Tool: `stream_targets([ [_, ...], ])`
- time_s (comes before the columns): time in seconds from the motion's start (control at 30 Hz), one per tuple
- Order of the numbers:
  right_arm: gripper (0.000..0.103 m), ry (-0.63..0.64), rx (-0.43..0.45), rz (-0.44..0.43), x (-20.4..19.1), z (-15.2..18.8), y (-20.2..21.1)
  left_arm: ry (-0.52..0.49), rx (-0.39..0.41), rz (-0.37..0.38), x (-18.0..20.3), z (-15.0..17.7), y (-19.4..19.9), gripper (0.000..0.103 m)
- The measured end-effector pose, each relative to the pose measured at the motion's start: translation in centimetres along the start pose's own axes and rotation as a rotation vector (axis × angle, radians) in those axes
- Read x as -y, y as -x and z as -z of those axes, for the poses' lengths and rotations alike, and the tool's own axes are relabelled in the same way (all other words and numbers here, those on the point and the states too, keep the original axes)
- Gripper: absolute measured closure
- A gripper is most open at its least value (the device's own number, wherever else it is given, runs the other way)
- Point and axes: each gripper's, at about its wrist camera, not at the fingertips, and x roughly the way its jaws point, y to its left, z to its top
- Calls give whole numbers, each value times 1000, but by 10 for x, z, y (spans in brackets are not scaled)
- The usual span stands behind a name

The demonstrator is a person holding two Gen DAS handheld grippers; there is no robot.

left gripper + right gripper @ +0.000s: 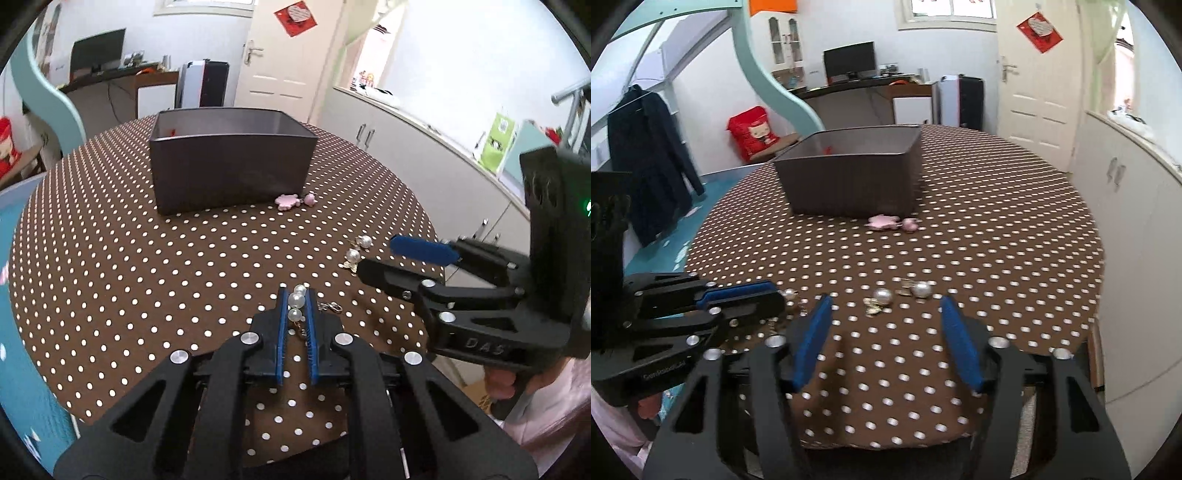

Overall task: Organize jewelry
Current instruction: 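Close the left gripper on the pearl drop earring while the right gripper grasps a silver earring, then carry both earrings into the grey box and open both grippers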

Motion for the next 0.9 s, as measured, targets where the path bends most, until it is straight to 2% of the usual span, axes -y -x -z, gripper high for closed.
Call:
stream_targets([
  [0.1, 70, 7, -29, 34, -1, -2, -11, 21, 13, -3, -6, -1, 2, 94],
  [0.2, 75, 33, -33, 27, -5, -5, -15, 36, 17, -3, -11, -2, 2, 94],
  [0.37, 82, 108, -27, 66, -16, -5, -22, 51, 26, 0, -17, -8, 2, 94],
  [0.47, 90, 103, -34, 76, -13, -6, -24, 55, 33, 2, -20, -11, 2, 94],
  [0.73, 90, 78, -39, 62, -7, -9, -23, 47, 40, 9, -17, -16, 5, 94],
  [0.9, 90, 77, -9, 69, -5, -23, -12, 32, 63, 22, -15, -24, 13, 94],
])
